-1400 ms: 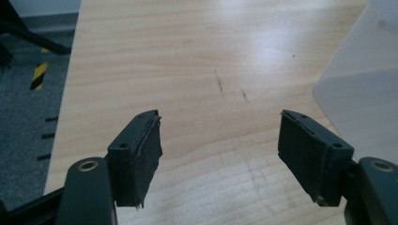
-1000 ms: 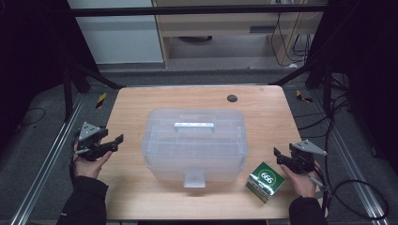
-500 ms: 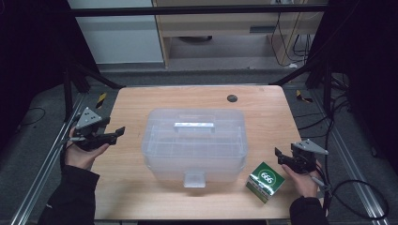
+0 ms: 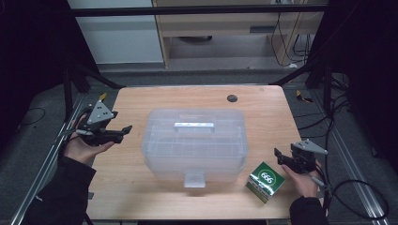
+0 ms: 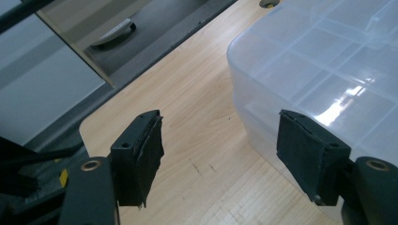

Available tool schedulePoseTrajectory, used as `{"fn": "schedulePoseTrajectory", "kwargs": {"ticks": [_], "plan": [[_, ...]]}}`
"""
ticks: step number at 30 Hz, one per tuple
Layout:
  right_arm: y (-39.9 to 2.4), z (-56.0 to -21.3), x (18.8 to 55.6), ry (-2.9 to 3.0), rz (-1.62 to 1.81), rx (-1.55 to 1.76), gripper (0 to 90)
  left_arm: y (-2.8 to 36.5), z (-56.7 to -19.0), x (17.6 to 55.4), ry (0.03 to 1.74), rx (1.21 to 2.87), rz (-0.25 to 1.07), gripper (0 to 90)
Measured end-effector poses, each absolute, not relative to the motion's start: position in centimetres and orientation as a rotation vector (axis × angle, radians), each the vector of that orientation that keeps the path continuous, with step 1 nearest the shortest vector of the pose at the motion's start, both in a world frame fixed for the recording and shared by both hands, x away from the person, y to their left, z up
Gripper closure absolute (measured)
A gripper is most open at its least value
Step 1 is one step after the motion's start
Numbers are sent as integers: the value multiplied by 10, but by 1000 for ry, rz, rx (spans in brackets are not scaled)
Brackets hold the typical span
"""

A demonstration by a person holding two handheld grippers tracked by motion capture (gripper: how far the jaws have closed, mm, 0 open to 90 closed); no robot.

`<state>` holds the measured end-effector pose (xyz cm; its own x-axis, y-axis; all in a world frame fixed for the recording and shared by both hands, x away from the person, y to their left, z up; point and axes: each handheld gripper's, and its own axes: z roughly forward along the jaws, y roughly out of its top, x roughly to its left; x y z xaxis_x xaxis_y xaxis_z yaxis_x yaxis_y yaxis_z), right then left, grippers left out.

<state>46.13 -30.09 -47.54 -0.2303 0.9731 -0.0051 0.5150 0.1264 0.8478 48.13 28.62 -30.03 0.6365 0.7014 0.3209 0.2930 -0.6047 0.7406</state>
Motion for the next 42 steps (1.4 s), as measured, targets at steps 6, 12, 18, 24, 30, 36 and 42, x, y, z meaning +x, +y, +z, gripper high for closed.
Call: {"fn": "schedulePoseTrajectory", "kwargs": {"ticks": [6, 12, 18, 24, 30, 36, 42], "plan": [[-301, -475, 461, 1820, 1007, 1438, 304, 274, -287, 478, 689, 2247, 820, 302], [-302, -474, 461, 1821, 1008, 1444, 300, 261, -278, 476, 596, 2315, 831, 306], [-301, -474, 461, 1824, 1005, 1441, 299, 244, -273, 473, 511, 2366, 845, 309], [-302, -474, 461, 1824, 1001, 1440, 299, 230, -270, 471, 416, 2429, 857, 311], [-303, -474, 461, 1823, 1003, 1439, 299, 219, -266, 468, 340, 2454, 849, 317], [-302, -474, 461, 1829, 1014, 1446, 306, 205, -267, 466, 269, 2511, 839, 322], [-301, -471, 461, 1836, 1031, 1451, 326, 194, -266, 466, 216, 2528, 858, 330]]}}
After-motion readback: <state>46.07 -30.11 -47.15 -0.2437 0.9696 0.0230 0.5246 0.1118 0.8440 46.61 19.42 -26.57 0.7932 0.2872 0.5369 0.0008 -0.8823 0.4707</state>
